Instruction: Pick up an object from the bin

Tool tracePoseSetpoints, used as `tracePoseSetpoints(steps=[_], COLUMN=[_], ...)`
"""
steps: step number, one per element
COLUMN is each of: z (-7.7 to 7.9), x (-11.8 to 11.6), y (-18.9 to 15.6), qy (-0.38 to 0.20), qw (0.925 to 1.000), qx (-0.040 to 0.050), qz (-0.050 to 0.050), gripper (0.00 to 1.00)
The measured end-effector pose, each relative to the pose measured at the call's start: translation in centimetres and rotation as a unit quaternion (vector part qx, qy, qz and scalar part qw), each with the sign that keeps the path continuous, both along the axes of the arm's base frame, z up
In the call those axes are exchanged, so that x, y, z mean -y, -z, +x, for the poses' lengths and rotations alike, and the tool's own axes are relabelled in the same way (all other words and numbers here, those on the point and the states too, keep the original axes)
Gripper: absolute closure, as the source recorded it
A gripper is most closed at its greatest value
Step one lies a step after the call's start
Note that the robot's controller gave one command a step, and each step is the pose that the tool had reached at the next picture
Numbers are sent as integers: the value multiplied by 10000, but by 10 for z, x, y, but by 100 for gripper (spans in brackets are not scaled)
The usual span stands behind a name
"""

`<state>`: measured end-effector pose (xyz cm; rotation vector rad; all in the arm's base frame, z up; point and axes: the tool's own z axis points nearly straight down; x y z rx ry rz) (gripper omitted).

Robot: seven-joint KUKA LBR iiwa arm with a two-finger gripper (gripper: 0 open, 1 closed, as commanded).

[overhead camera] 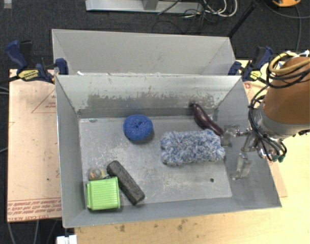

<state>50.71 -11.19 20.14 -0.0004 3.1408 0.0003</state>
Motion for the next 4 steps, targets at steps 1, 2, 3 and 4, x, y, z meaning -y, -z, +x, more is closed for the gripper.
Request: tracePoseSetpoints(steps=[1,2,3,4], z=[28,-7,-7,-7], x=[-20,-43,-43,-43], y=[31,91,91,91], qy=[285,776,775,774], qw=[9996,9970,9970,9970], qx=[29,-7,-5,-6], qz=[-5,3,3,2], gripper=[0,100,0,0])
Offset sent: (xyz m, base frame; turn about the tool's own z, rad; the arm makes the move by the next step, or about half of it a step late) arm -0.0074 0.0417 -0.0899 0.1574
